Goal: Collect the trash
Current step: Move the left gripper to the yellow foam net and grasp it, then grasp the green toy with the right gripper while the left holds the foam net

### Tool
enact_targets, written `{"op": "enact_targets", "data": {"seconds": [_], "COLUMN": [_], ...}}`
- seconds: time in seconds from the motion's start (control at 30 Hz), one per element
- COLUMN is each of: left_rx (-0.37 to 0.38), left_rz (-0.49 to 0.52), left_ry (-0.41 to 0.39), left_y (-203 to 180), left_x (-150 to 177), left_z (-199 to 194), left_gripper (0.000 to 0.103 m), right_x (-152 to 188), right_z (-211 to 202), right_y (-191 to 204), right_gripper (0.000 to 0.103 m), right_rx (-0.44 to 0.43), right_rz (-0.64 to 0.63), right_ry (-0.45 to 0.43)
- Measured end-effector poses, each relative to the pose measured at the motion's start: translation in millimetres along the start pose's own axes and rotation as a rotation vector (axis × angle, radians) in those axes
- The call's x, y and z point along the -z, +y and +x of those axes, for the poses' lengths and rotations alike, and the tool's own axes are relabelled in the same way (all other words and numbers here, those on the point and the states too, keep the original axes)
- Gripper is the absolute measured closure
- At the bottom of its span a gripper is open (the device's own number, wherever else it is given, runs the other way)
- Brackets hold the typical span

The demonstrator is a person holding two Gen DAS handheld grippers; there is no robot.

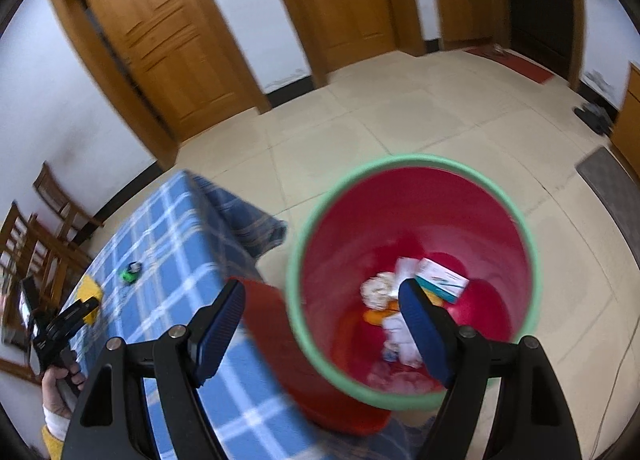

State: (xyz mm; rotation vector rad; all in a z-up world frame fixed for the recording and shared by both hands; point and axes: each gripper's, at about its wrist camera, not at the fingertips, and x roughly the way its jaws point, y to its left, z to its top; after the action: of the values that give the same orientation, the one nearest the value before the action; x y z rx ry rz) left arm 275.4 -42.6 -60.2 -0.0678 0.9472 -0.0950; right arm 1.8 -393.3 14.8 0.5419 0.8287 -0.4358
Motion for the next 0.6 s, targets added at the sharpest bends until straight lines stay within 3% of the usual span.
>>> {"op": "enact_targets", "data": {"seconds": [0.03,0.17,0.4,0.6], "left_rx": [0.01,0.065,0.161,0.15], "left_rz": [-0.004,-0.025,-0.082,-0.113], "left_ry": [-0.007,-0.01,-0.018,-0.061], "left_y": [2.1,9.0,24.3,38.1], "left_x": [0.7,3.4,23.1,40.5], "left_z": [-1.2,-5.5,-31.8,-47.6], "left_gripper": [0.062,0.076,0.077,0.077], "right_x": [-1.3,-3.2,-2.3,7.0], "right_z": [1.6,7.3,25.6,55.8], "right_y": [12.1,53.9,127.1,174.8], "right_gripper": [0.022,0.022,0.022,0.022], "right_rx": [-0.015,-0.072,-0.152,-0.178], "right_rz": [-0.023,-0.104,-0.243,-0.314], "right_ry": [0.002,0.009,0.015,0.048]}}
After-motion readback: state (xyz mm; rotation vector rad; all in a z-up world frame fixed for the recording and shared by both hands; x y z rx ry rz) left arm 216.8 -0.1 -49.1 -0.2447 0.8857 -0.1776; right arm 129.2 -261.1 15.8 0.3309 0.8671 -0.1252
